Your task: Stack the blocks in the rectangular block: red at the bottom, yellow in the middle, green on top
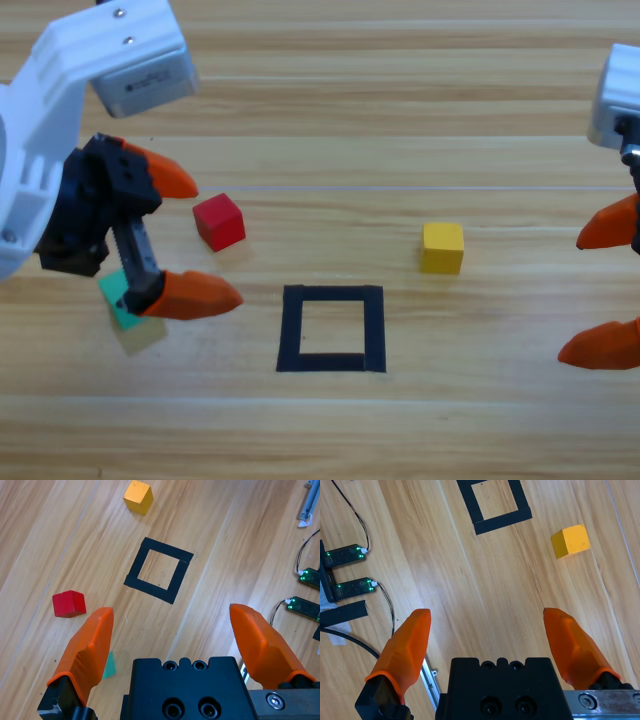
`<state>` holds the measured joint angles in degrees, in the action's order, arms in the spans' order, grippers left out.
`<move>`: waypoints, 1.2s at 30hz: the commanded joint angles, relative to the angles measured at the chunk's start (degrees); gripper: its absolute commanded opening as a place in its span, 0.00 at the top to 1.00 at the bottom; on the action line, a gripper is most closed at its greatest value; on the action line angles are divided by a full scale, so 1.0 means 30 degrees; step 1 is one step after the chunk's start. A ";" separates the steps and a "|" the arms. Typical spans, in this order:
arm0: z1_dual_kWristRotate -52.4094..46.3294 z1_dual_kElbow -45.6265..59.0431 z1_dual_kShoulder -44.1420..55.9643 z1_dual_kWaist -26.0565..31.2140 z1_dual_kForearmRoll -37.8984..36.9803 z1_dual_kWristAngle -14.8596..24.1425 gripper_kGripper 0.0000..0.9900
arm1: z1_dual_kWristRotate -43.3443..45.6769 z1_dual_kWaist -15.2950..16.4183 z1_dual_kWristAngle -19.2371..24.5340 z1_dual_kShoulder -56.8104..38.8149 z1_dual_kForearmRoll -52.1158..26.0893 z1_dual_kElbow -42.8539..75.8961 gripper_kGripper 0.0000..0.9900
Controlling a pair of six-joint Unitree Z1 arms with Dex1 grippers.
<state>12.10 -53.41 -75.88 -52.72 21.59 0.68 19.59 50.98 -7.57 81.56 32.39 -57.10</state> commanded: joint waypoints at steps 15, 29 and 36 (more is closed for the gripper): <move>-0.5382 0.0546 0.0038 -0.0270 0.0099 0.3933 0.00 | -0.8463 0.0292 0.5862 0.5099 -0.0982 -0.3350 0.00; -2.1554 -0.8858 -0.8604 0.2630 0.7219 0.6130 0.00 | -1.4761 -0.0529 0.7825 1.0460 0.0190 -0.7422 0.00; -2.5568 -1.3751 -1.2383 0.4974 1.1496 0.4109 0.00 | -1.7369 -0.1613 0.6946 1.2804 0.1156 -0.9444 0.00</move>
<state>-60.72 -92.60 -107.08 -43.99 53.19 16.66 -29.89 50.05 14.48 112.69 33.16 -81.87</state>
